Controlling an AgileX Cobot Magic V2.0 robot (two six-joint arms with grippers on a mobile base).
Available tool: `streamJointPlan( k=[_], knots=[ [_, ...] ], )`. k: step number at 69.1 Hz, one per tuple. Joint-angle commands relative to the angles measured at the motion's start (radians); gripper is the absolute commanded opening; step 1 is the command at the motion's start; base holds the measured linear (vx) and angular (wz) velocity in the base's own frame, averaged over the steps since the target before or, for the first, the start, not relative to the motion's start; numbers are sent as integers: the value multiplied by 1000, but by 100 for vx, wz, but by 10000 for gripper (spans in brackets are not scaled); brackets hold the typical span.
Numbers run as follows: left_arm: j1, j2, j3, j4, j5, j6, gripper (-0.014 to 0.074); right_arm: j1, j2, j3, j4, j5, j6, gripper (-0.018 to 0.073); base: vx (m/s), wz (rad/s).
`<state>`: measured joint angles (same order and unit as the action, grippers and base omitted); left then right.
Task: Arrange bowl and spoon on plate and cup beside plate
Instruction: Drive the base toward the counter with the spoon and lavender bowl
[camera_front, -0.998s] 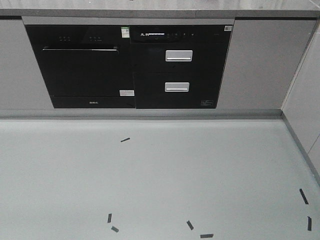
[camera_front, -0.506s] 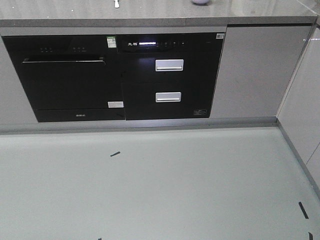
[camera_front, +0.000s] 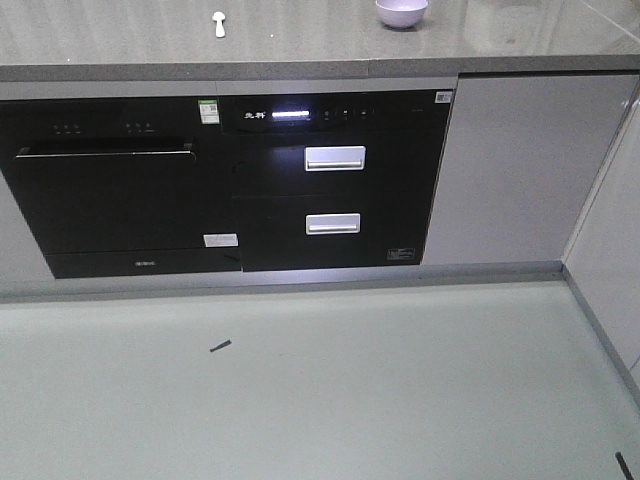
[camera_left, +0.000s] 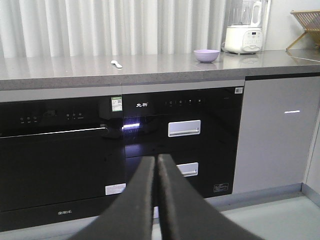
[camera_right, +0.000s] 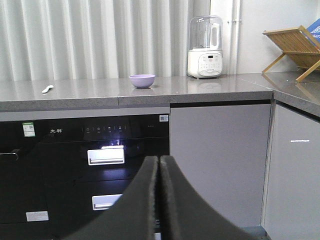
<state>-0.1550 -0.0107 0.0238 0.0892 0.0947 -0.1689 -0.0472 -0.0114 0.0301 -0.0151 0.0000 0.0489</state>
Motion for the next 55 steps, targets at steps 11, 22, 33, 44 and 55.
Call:
streamJointPlan(
  k=[11, 22, 33, 44, 55],
  knots=[
    [3, -14, -19, -8, -78, -2, -7, -6, -8, 7, -3, -71, -7, -11, 28, -1],
    [3, -14, -19, -8, -78, -2, -7, -6, -8, 7, -3, -71, -7, -11, 27, -3],
    [3, -14, -19, -8, -78, -2, -7, -6, -8, 7, -3, -71, -7, -11, 26, -4],
    [3, -14, -19, -8, -78, -2, -7, -6, -8, 7, -3, -71, -7, -11, 25, -5],
    [3, -14, -19, -8, -78, -2, -7, -6, -8, 7, -3, -71, -7, -11, 25, -5]
  ],
)
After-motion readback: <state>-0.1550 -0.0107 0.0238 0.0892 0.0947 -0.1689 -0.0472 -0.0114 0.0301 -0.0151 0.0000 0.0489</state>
